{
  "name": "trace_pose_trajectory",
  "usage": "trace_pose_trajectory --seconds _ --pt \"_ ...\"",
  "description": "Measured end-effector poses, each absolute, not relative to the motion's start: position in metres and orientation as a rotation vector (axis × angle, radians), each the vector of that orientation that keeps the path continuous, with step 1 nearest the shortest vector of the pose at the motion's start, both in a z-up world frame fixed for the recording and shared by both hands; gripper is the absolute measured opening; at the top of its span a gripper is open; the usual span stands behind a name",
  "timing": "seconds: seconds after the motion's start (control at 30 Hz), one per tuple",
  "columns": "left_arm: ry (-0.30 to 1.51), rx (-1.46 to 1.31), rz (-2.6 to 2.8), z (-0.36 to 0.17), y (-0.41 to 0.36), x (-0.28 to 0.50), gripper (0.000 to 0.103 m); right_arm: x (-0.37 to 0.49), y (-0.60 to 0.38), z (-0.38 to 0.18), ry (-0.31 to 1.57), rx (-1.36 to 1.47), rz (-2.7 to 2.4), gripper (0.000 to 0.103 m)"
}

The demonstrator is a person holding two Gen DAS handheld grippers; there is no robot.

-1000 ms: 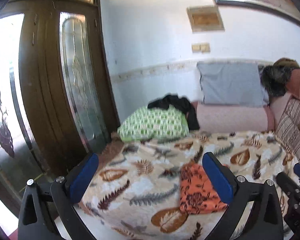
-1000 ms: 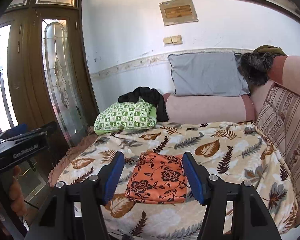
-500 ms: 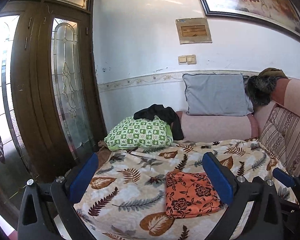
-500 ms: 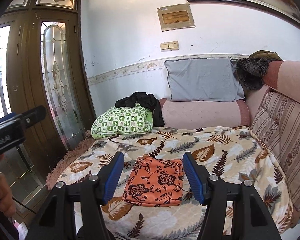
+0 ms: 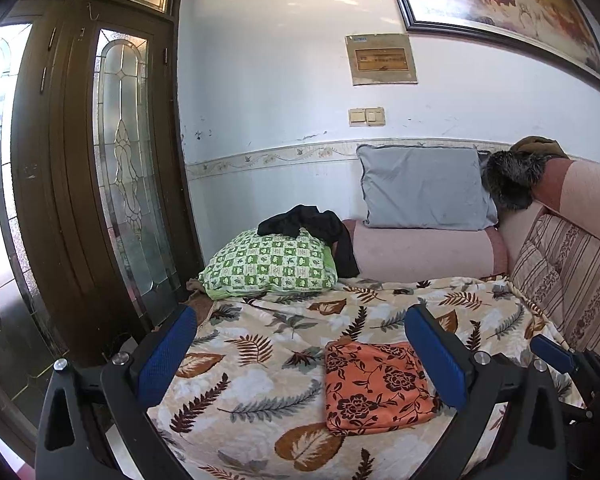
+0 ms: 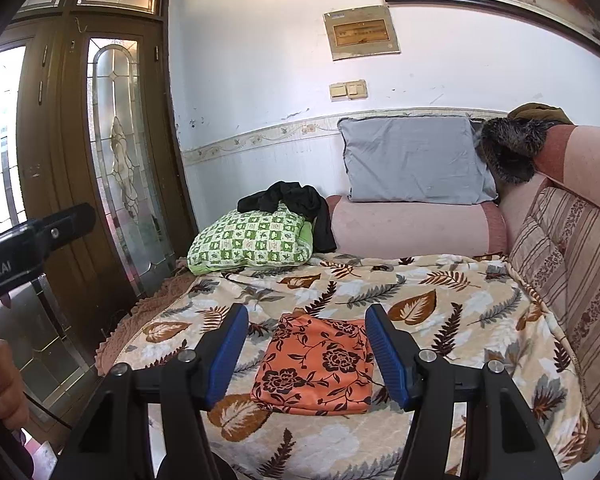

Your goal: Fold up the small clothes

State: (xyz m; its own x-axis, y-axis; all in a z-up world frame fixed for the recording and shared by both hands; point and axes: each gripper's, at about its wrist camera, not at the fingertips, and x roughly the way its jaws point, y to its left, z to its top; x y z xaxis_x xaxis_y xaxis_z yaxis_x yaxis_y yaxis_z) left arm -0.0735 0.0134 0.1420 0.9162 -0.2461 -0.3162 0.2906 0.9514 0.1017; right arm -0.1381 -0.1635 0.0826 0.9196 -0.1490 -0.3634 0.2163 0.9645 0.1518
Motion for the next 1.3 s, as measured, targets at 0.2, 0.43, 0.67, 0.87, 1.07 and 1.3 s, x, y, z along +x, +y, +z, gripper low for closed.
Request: trace_pose_trajectory --seconds 0.2,0.43,0.67,0.87,1.07,1.3 --pt "0.297 0.154 -0.284 0.145 0.011 -0.075 0.103 -0.136 -0.161 0.082 0.356 0.185 -0.175 0.065" --pt "0.287 0.173 -0.298 0.152 0.001 -0.074 0.103 -0.132 -0.169 0.086 0.338 0.202 -0.166 0.065" --pt "0.280 0.177 -0.320 0.155 -0.004 -0.078 0.103 -0.128 -0.171 0.089 0.338 0.196 -0.158 0.065" --pt "0.274 0.176 -0.328 0.156 -0.001 -0.084 0.103 -0.131 -0.168 0.090 0.331 0.185 -0.160 0.065" --pt "0.268 0.155 -0.331 0.159 0.009 -0.087 0.103 -0.133 -0.166 0.092 0.326 0.177 -0.162 0.065" --pt "0.267 0.144 -0.331 0.160 0.016 -0.085 0.103 -0.133 -0.159 0.094 0.325 0.163 -0.161 0.065"
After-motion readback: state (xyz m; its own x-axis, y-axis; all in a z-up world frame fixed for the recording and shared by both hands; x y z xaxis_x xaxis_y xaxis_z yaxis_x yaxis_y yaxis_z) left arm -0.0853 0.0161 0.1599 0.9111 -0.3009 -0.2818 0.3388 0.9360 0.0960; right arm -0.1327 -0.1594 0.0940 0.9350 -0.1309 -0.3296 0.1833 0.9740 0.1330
